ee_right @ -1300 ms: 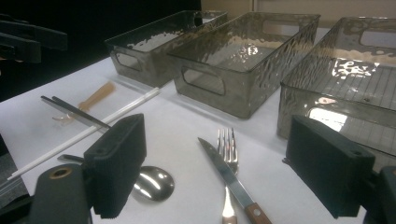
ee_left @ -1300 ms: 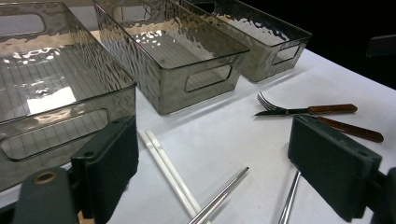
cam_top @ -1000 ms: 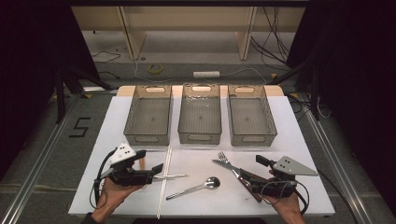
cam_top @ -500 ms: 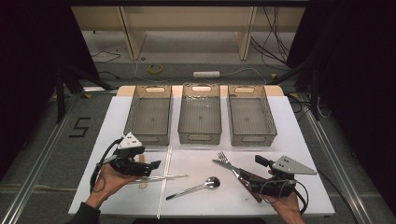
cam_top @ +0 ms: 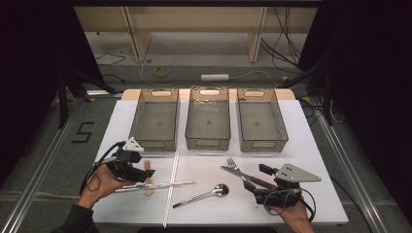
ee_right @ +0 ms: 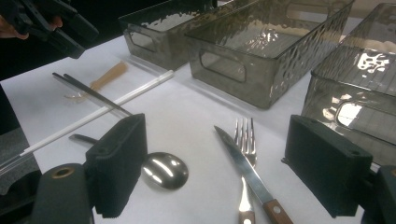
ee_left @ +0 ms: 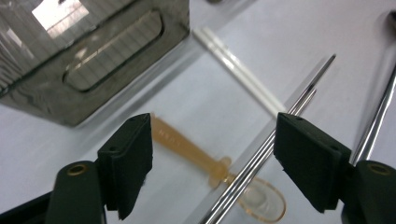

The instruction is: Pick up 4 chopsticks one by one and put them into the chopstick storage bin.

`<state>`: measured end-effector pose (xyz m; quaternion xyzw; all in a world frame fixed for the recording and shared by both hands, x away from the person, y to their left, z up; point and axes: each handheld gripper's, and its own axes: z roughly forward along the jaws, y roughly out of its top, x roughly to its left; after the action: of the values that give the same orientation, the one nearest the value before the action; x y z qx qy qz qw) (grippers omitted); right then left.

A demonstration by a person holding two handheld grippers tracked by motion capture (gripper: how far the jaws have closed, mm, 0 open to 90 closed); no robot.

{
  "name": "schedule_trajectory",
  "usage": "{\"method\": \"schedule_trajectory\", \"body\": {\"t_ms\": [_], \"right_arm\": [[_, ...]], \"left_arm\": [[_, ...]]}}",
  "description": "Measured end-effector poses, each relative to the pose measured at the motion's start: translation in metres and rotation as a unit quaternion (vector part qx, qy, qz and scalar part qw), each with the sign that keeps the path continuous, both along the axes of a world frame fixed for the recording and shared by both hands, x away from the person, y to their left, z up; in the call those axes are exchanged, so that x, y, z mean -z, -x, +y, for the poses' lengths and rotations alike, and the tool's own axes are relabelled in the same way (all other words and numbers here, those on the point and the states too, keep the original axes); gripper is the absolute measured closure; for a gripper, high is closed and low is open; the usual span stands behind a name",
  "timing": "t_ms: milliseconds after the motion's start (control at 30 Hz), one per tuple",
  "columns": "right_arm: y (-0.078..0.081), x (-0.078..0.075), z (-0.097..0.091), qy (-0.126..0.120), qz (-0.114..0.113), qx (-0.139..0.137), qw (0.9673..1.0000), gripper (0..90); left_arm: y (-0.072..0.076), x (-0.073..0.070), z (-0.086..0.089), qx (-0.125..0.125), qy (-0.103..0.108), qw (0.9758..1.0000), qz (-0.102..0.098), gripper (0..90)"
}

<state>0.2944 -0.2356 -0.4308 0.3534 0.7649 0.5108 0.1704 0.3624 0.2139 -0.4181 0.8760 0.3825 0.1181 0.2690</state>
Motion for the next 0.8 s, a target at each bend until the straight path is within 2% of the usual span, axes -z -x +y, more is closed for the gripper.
{"method": "schedule_trajectory", "body": {"t_ms": [200, 400, 500, 700, 800], "right_arm": [[-0.001, 0.0, -0.003, -0.003, 0.004, 0.001, 1.0, 22.4], [-0.001, 0.0, -0.002, -0.002, 0.006, -0.001, 1.0, 22.5], [-0.001, 0.0, -0.002, -0.001, 0.007, -0.002, 1.0, 22.6], [-0.001, 0.0, -0.002, 0.0, 0.009, -0.001, 1.0, 22.7], [-0.001, 0.0, -0.002, 0.0, 0.009, -0.001, 1.0, 22.8]], "left_arm": [[0.003, 0.007, 0.006, 0.013, -0.034, 0.9992, 0.018, 35.7], [0.006, 0.015, 0.01, 0.027, -0.067, 0.997, 0.03, 43.2], [0.007, 0.017, 0.013, 0.035, -0.077, 0.9957, 0.037, 46.5], [0.01, 0.023, 0.016, 0.057, -0.083, 0.9933, 0.057, 54.1], [0.009, 0.026, 0.017, 0.072, -0.095, 0.9904, 0.069, 55.8]]}}
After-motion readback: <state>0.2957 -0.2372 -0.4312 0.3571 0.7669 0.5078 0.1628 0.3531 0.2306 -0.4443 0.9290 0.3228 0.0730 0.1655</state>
